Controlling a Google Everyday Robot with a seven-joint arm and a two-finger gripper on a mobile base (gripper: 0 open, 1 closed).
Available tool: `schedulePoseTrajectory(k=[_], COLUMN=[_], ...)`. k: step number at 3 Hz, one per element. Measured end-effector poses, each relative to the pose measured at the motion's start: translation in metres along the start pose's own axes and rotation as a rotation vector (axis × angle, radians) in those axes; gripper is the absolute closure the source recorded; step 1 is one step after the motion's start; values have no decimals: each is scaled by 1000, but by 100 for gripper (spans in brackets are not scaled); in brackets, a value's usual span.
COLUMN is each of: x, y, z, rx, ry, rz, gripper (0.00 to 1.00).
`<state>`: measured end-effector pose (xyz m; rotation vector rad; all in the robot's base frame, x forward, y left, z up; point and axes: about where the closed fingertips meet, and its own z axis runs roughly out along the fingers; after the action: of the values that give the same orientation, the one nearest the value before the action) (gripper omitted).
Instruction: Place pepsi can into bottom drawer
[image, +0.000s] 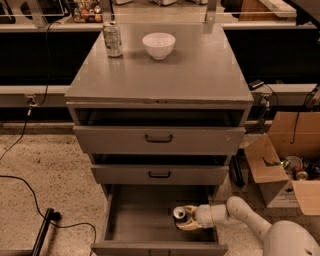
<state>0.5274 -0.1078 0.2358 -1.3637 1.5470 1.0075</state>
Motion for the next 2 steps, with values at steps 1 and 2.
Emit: schedulePoseTrajectory(k=[1, 2], x=[0, 0], y=[7, 7], z=[8, 8], rx=[-11, -11], ry=[-42, -43], rz=[38, 39], gripper=[100, 100])
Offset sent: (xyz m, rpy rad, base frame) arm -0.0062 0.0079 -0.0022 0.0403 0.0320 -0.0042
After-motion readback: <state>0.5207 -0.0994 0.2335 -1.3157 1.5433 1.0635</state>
